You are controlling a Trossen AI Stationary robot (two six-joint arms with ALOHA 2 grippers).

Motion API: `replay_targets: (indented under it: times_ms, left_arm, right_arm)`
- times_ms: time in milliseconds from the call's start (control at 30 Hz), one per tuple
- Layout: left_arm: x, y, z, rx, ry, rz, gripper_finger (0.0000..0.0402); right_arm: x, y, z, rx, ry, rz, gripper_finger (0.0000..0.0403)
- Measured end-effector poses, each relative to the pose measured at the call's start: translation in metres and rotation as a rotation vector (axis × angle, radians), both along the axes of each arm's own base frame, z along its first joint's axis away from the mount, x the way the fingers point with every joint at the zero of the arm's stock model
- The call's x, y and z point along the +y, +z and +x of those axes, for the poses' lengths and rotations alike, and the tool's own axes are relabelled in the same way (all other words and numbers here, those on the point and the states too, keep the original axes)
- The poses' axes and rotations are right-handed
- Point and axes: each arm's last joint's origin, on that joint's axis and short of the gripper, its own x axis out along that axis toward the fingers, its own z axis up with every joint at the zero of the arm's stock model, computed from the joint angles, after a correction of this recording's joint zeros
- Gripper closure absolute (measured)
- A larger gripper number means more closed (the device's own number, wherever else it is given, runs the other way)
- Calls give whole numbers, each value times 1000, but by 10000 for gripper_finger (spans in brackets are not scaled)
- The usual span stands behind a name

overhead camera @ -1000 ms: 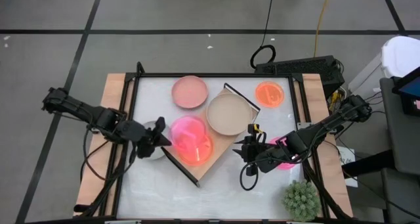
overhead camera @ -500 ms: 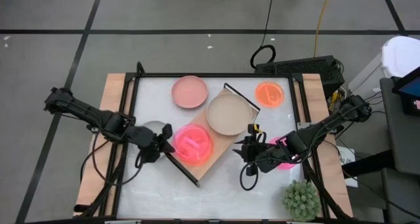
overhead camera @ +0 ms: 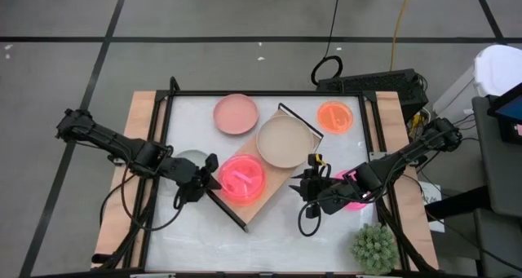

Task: Place and stack plates onto a shelf
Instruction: Stack the small top pink plate on top of the small orange plate on the shelf

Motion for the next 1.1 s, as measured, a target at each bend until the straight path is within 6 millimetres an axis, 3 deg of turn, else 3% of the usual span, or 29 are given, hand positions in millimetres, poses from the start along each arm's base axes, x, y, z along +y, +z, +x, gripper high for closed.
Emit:
replay_targets:
  times_ms: [467, 767, 1100]
  left_arm:
    - [0, -6, 11, 17, 58, -45, 398]
    - [2, -5, 12, 7, 91, -81, 327]
    - [-2, -3, 13, -1, 121, -142, 321]
  right_arm:
    - [0, 0, 0, 0, 0, 0, 298]
    - [0, 0, 0, 1, 0, 0, 298]
    - [0, 0, 0, 2, 2, 1, 298]
